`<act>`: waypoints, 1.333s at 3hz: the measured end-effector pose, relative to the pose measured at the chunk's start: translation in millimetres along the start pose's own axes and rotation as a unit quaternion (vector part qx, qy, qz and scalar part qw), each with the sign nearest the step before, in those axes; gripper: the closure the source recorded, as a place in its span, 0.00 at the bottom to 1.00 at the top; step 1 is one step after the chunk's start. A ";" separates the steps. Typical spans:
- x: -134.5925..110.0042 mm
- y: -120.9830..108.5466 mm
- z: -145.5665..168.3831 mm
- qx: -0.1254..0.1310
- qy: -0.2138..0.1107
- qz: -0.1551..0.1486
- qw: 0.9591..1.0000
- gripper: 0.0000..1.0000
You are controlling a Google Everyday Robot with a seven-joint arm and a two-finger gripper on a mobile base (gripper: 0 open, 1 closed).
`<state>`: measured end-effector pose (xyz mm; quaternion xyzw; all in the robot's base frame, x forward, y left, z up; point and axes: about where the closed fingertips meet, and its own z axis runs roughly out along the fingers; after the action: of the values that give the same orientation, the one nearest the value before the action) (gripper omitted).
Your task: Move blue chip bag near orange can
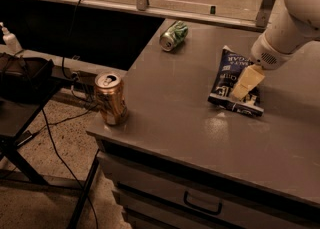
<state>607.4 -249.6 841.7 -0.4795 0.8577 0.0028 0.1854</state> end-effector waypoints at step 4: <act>-38.1 42.0 -54.8 -0.088 -0.176 -0.068 0.978 1.00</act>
Offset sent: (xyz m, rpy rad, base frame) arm -0.0329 0.0441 0.0590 0.3533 -0.0756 0.2250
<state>573.5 -205.5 897.7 -0.5432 0.7735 0.1500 0.2900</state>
